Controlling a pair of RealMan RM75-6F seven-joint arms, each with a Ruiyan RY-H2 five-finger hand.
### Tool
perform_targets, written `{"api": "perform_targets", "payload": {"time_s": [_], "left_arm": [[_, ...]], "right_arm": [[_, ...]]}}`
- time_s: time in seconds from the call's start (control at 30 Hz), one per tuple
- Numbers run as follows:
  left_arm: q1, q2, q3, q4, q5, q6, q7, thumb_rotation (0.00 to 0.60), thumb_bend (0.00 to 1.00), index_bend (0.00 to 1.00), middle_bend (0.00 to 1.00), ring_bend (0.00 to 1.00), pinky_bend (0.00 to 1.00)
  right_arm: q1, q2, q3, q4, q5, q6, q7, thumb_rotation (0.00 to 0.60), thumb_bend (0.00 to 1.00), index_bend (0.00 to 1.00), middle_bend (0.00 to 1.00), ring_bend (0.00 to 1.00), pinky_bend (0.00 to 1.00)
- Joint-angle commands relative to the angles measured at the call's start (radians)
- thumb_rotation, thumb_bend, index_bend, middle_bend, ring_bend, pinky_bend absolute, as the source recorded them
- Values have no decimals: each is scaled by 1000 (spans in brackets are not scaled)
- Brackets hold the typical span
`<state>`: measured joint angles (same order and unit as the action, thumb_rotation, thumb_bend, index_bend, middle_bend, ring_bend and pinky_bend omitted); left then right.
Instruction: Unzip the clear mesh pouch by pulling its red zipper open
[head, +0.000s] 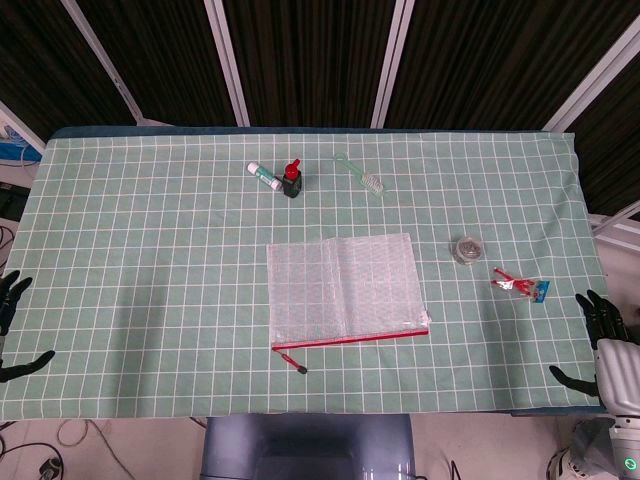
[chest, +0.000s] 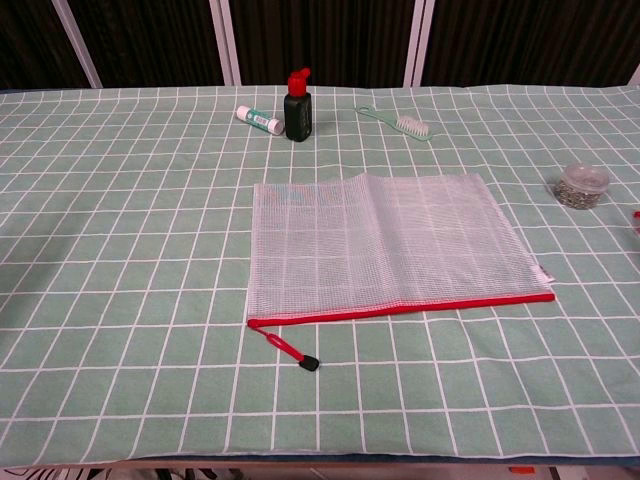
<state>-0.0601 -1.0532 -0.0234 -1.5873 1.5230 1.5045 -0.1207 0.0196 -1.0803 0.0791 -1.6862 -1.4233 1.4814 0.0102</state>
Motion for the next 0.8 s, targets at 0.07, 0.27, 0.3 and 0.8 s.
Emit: {"api": "perform_targets", "payload": {"time_s": [0.07, 0.27, 0.3, 0.8], "left_arm": [[0, -1, 0, 0, -1, 0, 0, 600, 0, 0, 0, 0, 0], [0, -2, -1, 1, -1, 1, 0, 600, 0, 0, 0, 0, 0], [0, -2, -1, 0, -2, 0, 0, 600, 0, 0, 0, 0, 0], [-12, 0, -7, -11, -35, -39, 5, 600, 0, 0, 0, 0, 0]], "right_arm": [[0, 0, 0, 0, -1, 1, 0, 600, 33, 0, 0, 0, 247], [1, -1, -3, -3, -14, 5, -5, 600, 33, 0, 0, 0, 247], [1, -1, -3, -5, -20, 9, -4, 600, 33, 0, 0, 0, 247], [168, -4, 103, -245, -96, -74, -103, 600, 82, 2, 435, 444, 489]]}}
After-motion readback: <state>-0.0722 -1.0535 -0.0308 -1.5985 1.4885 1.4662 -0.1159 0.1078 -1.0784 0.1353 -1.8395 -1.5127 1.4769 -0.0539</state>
